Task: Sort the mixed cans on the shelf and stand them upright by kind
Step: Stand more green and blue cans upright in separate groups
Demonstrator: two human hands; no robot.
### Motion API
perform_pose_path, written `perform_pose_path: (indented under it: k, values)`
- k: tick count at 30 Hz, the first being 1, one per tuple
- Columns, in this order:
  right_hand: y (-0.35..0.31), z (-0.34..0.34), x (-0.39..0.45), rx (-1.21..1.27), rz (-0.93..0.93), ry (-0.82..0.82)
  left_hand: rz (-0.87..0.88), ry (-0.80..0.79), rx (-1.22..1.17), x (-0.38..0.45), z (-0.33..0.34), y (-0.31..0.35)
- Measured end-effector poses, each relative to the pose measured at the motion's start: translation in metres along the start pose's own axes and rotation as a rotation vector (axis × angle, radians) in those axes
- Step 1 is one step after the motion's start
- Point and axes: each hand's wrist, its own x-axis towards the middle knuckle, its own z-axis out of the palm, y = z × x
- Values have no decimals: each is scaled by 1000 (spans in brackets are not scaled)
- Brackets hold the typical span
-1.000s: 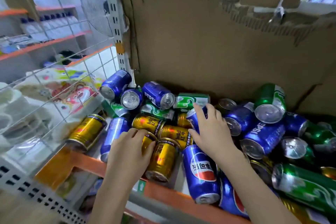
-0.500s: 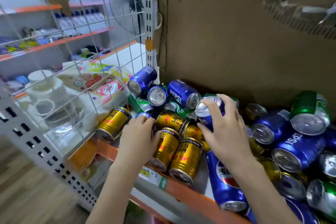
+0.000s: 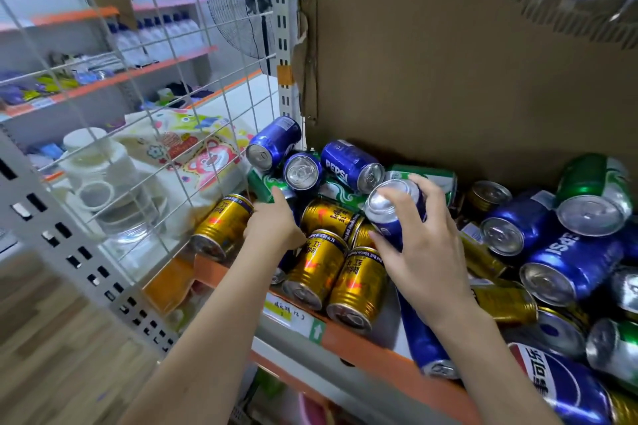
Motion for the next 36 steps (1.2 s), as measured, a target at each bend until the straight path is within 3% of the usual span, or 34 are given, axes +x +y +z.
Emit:
perform_pose_path:
  k: [11,15,18,23,27,36]
  values:
    - [0,-14,-14,77,13,1,-29,85,-84,-21,-16,-3]
    - [-3,-17,-13,86,21,15,73,240,-187,-51,-39,-2]
    - [-5,-25,-14,105,41,53,228,424,-420,-78,-49,0]
    - [-2,-54,-23,126,98,155,495,562,-737,-125,-45,20]
    - [7,-88,-44,44,175,214,686,518,-834,-155,-21,51]
    - [49,-186,-126,-294,439,344,1116,298,-788,-215,26,153]
